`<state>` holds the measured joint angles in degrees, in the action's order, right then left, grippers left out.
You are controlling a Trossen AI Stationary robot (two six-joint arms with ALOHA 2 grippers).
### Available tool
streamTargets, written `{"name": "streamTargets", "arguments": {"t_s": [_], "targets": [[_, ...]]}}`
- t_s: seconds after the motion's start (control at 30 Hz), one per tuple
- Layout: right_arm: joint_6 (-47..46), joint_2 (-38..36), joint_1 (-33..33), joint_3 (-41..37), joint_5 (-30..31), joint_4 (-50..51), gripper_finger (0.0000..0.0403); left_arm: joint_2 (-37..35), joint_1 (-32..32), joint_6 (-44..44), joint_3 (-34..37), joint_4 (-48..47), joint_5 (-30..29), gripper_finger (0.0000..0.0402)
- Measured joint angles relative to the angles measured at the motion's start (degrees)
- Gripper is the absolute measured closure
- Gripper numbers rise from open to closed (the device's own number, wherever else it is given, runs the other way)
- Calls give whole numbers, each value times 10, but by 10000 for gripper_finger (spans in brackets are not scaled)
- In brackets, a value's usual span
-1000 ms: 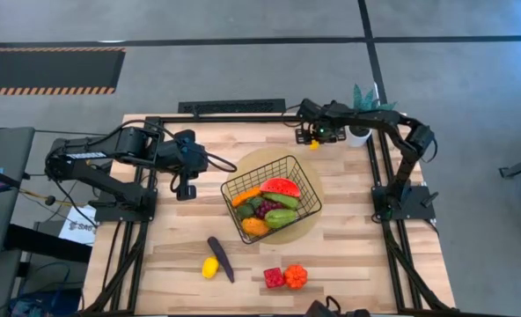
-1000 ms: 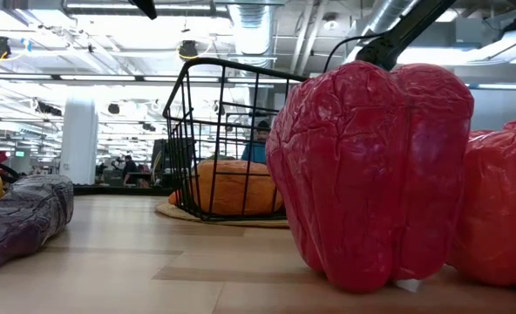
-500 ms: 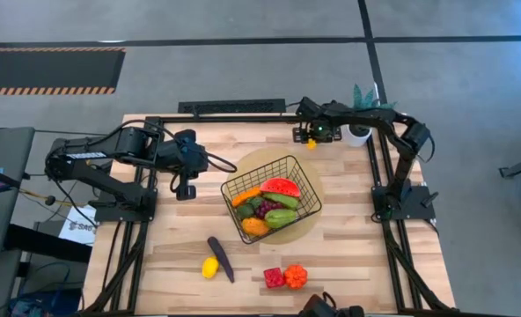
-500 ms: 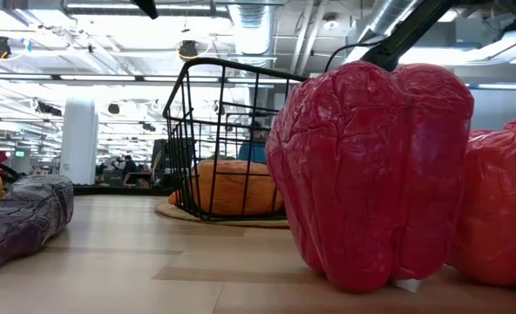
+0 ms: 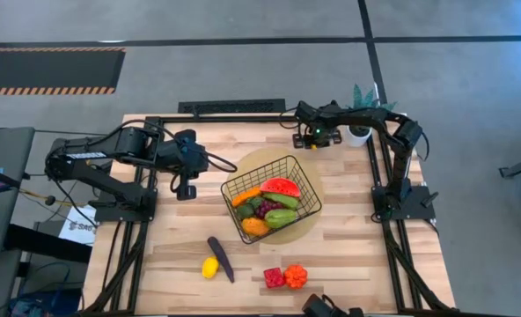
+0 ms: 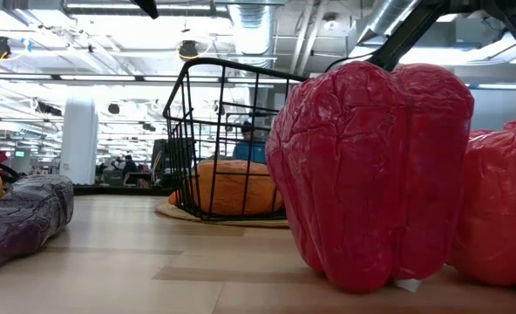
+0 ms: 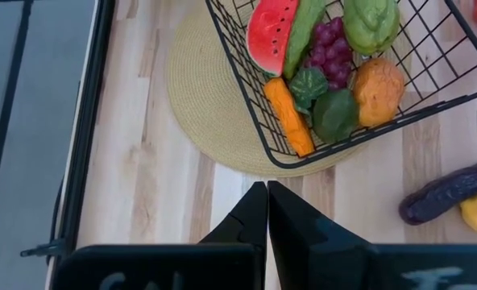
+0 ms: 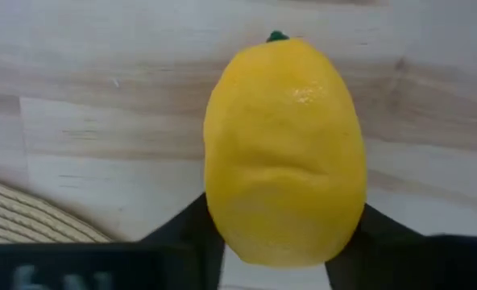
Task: Build produce basket
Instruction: Put the top yellow lemon into the wire basket
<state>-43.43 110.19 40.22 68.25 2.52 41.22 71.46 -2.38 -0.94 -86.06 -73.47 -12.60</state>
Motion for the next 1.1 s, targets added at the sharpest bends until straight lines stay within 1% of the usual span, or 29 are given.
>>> {"name": "streamTargets", "arguments": {"t_s": [0.03,0.07,0.37,0.53,0.6,0.9,1.1], "targets": [[1,0,1,0,0,1,261,0,0,-2,0,0,0,401],[1,0,1,0,0,1,263,0,0,-3,0,0,0,401],[6,2,-2,-1,-8,7,263,0,0,-4,0,0,1,401],[33,-18,-14,-4,-16,11,263,0,0,-6,0,0,1,401],[32,-38,-23,-6,-30,26,263,0,0,-6,0,0,1,401],[45,-168,-69,-4,-15,44,263,0,0,-6,0,0,1,401],[29,-267,-142,-4,-15,52,263,0,0,-4,0,0,1,401]]}}
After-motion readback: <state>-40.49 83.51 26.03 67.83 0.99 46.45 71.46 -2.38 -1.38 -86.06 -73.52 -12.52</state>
